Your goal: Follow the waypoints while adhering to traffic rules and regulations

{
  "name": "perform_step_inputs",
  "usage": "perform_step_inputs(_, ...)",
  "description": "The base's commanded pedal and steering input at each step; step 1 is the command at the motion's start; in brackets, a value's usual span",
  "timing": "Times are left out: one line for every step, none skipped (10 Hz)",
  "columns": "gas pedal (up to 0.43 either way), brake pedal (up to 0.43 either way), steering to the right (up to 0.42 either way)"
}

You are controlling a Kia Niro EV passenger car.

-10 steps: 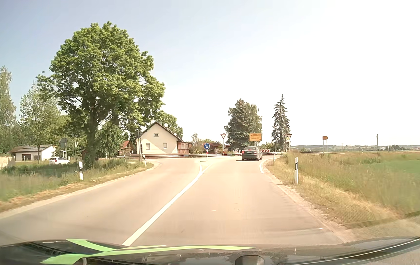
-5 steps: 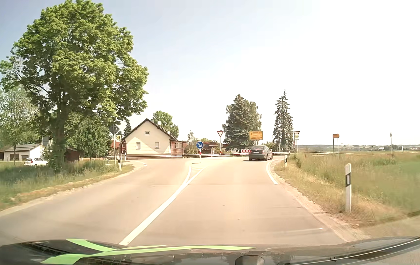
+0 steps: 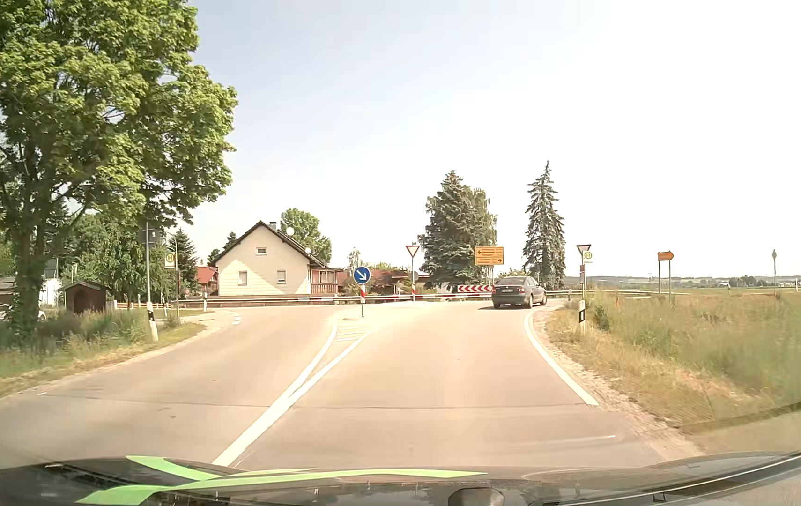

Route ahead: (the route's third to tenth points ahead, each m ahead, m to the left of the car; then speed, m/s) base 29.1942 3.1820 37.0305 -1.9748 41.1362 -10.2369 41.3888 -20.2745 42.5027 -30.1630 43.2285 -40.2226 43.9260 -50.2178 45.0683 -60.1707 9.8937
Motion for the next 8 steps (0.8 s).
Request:
perform_step_inputs(0.000, 0.152, 0.012)
perform_step_inputs(0.000, 0.152, 0.015)
perform_step_inputs(0.000, 0.159, 0.018)
perform_step_inputs(0.000, 0.177, 0.019)
perform_step_inputs(0.000, 0.201, 0.019)
perform_step_inputs(0.000, 0.207, 0.019)
perform_step_inputs(0.000, 0.213, 0.019)
perform_step_inputs(0.000, 0.213, 0.020)
